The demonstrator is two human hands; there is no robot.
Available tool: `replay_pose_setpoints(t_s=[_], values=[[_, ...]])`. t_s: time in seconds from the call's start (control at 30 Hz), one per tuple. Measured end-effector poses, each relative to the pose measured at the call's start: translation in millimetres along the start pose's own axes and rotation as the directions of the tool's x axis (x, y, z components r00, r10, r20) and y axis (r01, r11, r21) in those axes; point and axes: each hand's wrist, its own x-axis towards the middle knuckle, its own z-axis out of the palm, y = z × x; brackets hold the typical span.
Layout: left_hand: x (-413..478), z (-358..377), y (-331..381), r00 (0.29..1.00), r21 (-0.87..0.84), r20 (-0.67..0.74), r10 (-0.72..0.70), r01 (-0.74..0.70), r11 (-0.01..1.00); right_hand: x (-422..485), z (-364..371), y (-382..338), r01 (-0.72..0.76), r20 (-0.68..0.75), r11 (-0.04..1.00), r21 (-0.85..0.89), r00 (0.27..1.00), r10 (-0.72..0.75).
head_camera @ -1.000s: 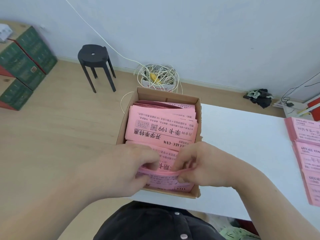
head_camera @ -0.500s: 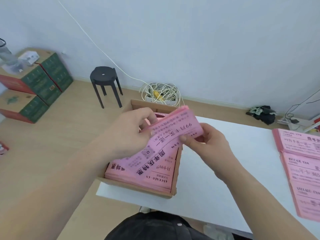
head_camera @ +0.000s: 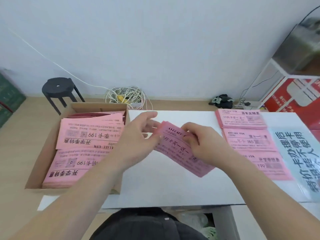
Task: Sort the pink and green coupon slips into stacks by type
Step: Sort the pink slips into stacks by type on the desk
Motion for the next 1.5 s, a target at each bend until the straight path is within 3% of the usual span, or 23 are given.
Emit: replay_pose_setpoints(t_s=[0.13,0.2,0.4,0.63,0.73,0.8,0.87,1.0,1.5], values=[[-0.8,35.2,-13.2,0.985,0.273,0.165,0.057,-0.101,0.957,-3.9,8.5,17.4,0.132,0.069,0.896,-0.423,0.991,-0.113],[-0.7,48.6,-23.1,0.986,0.395,0.161,0.048,-0.109,0.912,-5.9,18.5,29.9,0.16,0.005,0.878,-0.451,0.984,-0.177],[-10.4,69.7,-51.7,0.998,0.453,0.049,-0.039,0.013,0.891,-22.3,40.4,97.3,-0.022,-0.145,0.915,-0.403,0.989,-0.04],[-0.9,77.7,-55.1,0.995,0.424,0.099,0.023,-0.063,0.903,-15.1,44.7,129.3,-0.025,-0.352,0.982,-0.187,0.935,-0.043],[3.1,78.8,-66.7,0.988,0.535,0.155,0.014,-0.096,0.84,-13.2,56.3,146.5,-0.098,-0.307,0.992,0.075,0.945,0.117],[3.3,76.9,-75.7,0.992,0.647,0.122,0.035,-0.106,0.755,-14.0,60.5,152.3,-0.142,-0.284,0.946,0.293,0.932,0.227],[3.9,75.1,-79.4,0.997,0.645,0.074,0.037,-0.077,0.761,-14.7,61.2,153.7,-0.173,-0.273,0.898,0.405,0.914,0.3],[0.4,79.3,-81.6,0.997,0.53,0.075,0.027,-0.063,0.846,-15.2,62.7,148.5,-0.191,-0.213,0.833,0.519,0.915,0.342],[9.4,72.7,-84.2,0.995,0.529,0.101,-0.01,-0.046,0.847,-7.5,64.4,147.9,-0.188,-0.22,0.78,0.597,0.896,0.385]])
